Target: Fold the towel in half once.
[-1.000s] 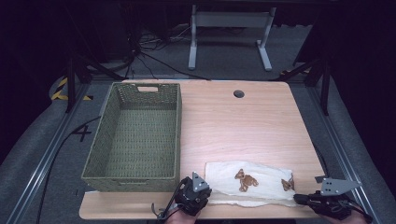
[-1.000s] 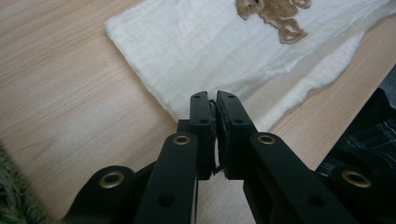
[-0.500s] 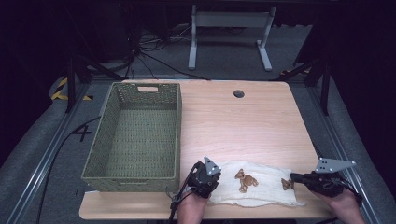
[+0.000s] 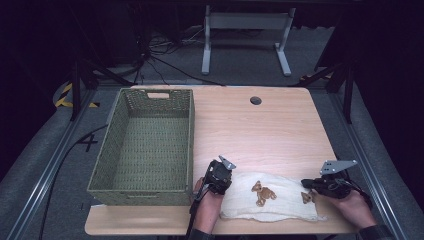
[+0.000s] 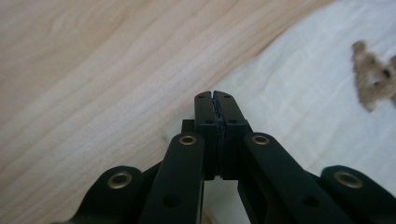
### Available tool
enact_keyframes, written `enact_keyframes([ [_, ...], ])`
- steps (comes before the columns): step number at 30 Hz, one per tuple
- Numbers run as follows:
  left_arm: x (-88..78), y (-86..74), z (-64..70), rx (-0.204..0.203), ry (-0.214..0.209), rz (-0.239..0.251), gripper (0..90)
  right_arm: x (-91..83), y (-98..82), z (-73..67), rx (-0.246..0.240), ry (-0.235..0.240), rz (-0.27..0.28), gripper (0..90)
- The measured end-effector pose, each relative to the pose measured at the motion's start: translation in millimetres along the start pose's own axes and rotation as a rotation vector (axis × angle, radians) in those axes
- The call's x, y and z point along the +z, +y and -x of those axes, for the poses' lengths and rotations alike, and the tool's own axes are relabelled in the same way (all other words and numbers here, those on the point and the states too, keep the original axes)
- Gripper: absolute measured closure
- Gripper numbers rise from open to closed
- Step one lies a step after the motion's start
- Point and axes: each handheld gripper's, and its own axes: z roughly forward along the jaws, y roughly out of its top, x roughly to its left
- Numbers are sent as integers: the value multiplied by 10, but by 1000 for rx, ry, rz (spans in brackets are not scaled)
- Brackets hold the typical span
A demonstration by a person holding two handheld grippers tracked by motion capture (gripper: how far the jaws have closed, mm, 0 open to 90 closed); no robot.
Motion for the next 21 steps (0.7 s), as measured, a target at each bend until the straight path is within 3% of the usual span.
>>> enact_keyframes([
  [5, 19, 15, -15, 8, 3, 8, 893, 14, 27, 30, -3, -39, -5, 897],
  [21, 239, 249, -154, -24, 3, 52, 896, 151, 202, 466, 29, -160, 17, 897],
])
